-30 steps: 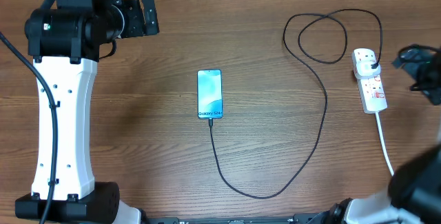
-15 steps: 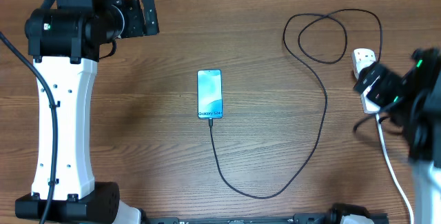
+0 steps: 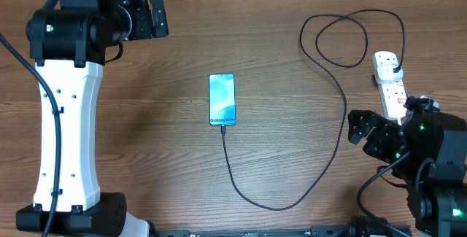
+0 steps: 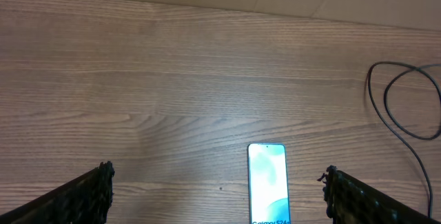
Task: Plug charger to phone and switch on socket
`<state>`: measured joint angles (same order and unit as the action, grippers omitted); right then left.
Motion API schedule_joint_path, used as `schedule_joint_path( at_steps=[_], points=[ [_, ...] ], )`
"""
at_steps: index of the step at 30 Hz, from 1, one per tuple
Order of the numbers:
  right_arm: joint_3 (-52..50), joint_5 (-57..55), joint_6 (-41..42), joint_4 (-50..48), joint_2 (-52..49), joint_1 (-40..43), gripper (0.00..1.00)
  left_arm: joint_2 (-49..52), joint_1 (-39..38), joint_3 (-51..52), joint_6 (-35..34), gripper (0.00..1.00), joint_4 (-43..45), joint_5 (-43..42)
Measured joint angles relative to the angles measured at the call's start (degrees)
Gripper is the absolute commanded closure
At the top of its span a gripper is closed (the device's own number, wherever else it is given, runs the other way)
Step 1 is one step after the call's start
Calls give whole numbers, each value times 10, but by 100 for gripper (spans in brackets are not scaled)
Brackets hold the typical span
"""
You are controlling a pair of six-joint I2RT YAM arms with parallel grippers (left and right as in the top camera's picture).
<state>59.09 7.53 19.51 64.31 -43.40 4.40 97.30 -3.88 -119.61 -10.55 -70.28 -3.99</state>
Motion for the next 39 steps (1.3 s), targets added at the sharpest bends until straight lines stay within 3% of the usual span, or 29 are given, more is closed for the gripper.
schedule_joint_path(
  at_steps=[10,16,23,31,39],
  points=[
    [0,10,0,17,-1,0,0,0,0,0,0,0,0,0],
    [-13,-3,-39,-37,22,-25,0,0,0,0,0,0,0,0],
    [-128,-5,-104,-214,142,-48,0,0,0,0,0,0,0,0],
    [-351,3,-118,-473,279,-48,0,0,0,0,0,0,0,0],
    [-498,13,-134,-592,374,-48,0,0,0,0,0,0,0,0]
  ],
)
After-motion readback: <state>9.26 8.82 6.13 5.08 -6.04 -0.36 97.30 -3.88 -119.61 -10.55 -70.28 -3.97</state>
